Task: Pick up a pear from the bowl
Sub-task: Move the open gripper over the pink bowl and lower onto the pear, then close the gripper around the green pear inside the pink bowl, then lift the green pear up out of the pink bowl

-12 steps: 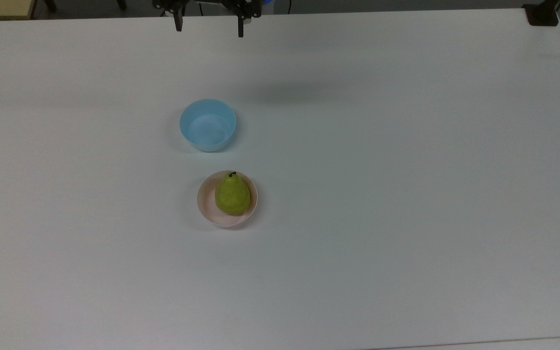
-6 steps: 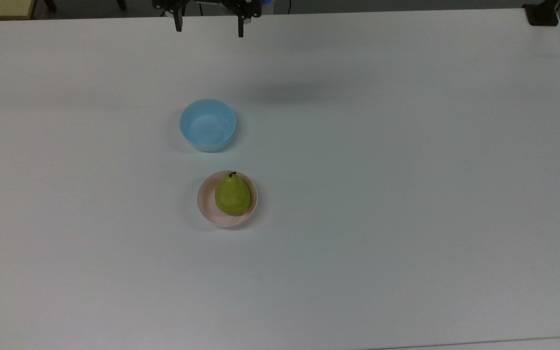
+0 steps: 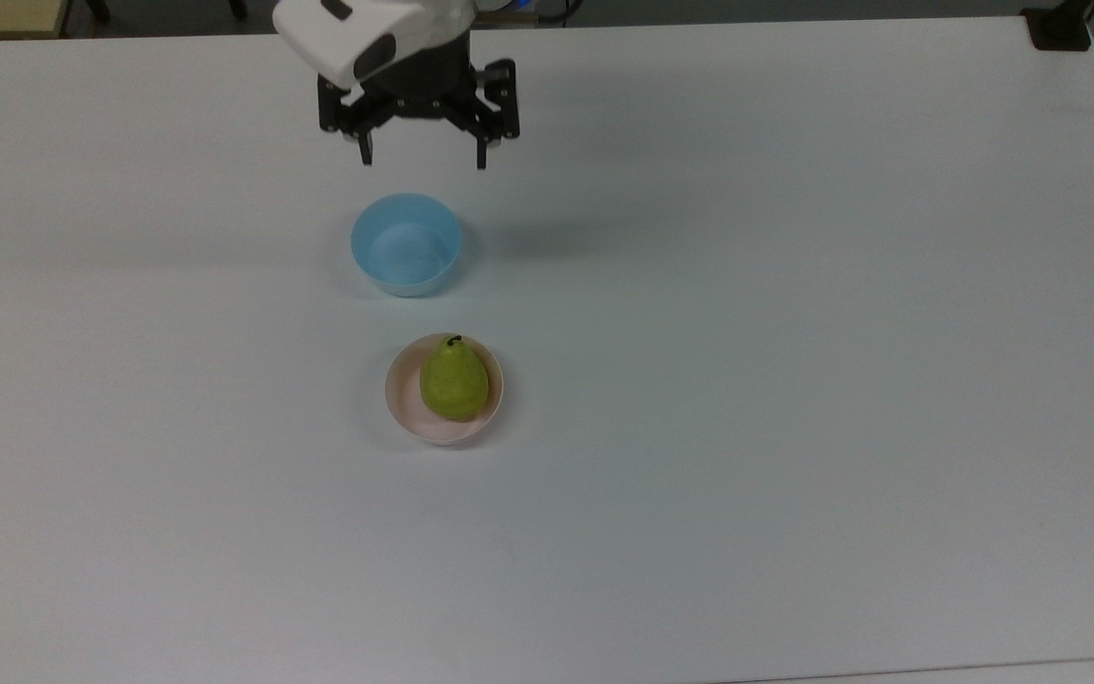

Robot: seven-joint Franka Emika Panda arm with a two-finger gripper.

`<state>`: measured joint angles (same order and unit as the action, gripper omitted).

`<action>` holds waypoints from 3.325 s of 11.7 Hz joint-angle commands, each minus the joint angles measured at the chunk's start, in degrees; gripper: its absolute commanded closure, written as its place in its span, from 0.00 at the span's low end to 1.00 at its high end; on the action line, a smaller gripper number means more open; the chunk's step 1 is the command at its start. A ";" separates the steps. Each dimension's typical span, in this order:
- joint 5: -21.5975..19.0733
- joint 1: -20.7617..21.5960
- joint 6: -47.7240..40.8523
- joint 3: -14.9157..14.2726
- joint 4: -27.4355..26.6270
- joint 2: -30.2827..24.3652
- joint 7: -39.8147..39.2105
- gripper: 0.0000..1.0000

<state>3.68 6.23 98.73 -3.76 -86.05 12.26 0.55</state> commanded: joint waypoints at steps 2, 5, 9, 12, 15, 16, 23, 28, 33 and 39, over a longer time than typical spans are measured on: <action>-0.34 0.27 7.59 -0.19 1.33 5.57 -1.08 0.00; -0.17 0.36 15.41 -0.02 1.24 11.19 -0.64 0.00; 0.10 0.27 20.09 -0.02 1.15 15.59 -0.73 0.04; 0.53 0.36 22.12 -0.02 1.06 17.80 -0.90 0.10; 0.80 0.09 24.31 -0.10 0.97 19.03 -1.25 0.18; 0.80 0.01 25.36 -0.10 0.97 19.47 -1.34 0.18; 0.89 0.01 28.71 -0.19 0.89 21.41 -1.08 0.40; 1.06 0.18 28.01 -0.19 0.97 20.62 -0.81 0.64; 0.18 0.01 23.01 -0.10 1.33 15.79 -0.64 0.64; -1.05 -5.08 19.48 -0.54 3.25 12.97 -2.30 0.64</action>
<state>3.62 3.43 119.43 -3.94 -84.06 25.98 0.36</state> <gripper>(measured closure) 0.388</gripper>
